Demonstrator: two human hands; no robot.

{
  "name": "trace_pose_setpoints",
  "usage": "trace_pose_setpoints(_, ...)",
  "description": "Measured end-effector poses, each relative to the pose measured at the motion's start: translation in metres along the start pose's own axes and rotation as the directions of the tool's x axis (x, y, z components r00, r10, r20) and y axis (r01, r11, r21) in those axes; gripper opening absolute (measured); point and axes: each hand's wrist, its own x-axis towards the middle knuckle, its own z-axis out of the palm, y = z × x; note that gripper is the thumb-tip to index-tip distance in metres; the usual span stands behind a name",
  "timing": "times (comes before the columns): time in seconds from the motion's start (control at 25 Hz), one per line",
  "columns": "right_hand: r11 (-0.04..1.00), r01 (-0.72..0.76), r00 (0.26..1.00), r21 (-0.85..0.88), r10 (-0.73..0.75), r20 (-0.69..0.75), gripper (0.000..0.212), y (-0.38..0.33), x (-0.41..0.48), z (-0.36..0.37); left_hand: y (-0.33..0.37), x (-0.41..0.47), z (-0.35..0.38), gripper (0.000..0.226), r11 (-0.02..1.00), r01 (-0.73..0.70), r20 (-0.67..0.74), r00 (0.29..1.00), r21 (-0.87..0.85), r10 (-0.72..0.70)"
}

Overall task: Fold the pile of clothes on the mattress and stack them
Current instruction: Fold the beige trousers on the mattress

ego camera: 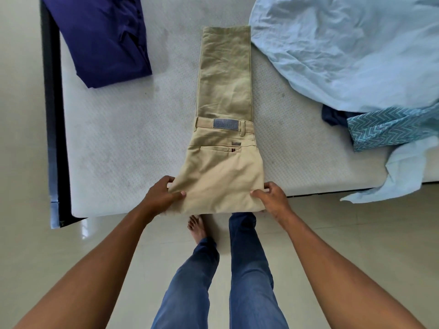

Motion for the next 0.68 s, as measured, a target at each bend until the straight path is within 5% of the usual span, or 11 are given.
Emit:
trace_pose_setpoints(0.2, 0.981, 0.125, 0.990, 0.151, -0.114, -0.080, 0.066, -0.059, -0.051, -0.024, 0.055, -0.048, -0.045, 0.065, 0.966, -0.138, -0.059, 0.990, -0.220, 0.129)
trace_pose_setpoints(0.52, 0.949, 0.287, 0.958, 0.128, -0.282, -0.051, 0.023, -0.175, -0.048, -0.060, 0.166, -0.043, -0.090, 0.030, 0.866, -0.246, -0.171, 0.967, -0.435, 0.189)
trace_pose_setpoints(0.68, 0.952, 0.272, 0.962, 0.143, -0.270, -0.036, 0.048, -0.225, -0.016, -0.077, 0.214, -0.008, -0.107, 0.075, 0.846, -0.196, -0.167, 0.978, -0.496, 0.128)
